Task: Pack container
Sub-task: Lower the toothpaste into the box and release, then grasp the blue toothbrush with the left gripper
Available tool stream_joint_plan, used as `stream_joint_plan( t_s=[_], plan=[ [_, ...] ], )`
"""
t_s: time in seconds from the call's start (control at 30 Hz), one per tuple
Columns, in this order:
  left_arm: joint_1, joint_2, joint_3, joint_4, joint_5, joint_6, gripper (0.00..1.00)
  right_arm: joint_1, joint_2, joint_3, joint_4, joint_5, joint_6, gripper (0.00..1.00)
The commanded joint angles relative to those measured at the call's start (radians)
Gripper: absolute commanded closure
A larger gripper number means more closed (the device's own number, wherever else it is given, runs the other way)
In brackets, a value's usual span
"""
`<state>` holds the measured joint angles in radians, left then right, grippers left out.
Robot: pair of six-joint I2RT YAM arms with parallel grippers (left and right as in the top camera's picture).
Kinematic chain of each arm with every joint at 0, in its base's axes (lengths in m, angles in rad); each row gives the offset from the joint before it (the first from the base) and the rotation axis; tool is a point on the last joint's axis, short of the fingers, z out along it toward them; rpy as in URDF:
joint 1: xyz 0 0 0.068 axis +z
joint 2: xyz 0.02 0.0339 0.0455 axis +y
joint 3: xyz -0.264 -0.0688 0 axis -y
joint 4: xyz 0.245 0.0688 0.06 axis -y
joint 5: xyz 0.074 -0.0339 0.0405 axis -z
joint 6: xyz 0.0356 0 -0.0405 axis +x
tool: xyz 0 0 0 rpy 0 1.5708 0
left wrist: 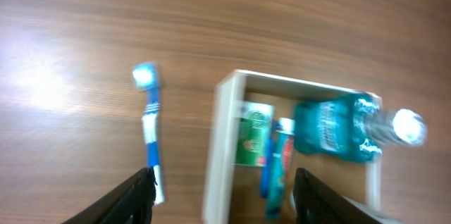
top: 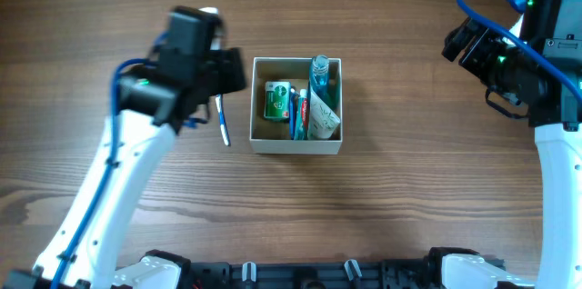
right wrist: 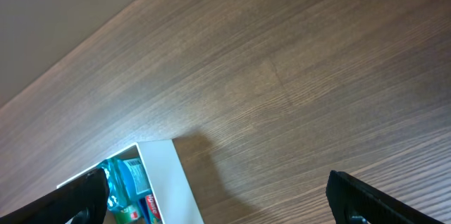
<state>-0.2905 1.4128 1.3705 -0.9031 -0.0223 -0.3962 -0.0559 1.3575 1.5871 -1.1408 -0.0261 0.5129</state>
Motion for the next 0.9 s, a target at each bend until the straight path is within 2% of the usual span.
stream_joint_plan(
  t_s=[0.0,0.13,0.33,0.57,0.87],
  plan=[
    [0.115,0.1,-0.035,-0.027,0.008,-0.043,0.36,-0.001,-0.002,0.016,0.0,-0.009,0.014,0.0],
    [0.133,0.282,-0.044,-0.013,0.038,-0.058,0.37,-0.001,-0.002,0.016,0.0,-0.009,0.013,0.0],
    [0.133,0.483,-0.044,0.09,0.078,-0.056,0.37,-0.001,-0.002,0.016,0.001,-0.009,0.013,0.0],
    [0.133,0.541,-0.044,0.158,0.067,-0.023,0.37,-0.001,-0.002,0.016,0.001,-0.009,0.014,0.0],
    [0.137,0.572,-0.044,0.179,0.044,0.004,0.42,-0.001,-0.002,0.016,0.001,-0.009,0.014,0.0]
  ],
)
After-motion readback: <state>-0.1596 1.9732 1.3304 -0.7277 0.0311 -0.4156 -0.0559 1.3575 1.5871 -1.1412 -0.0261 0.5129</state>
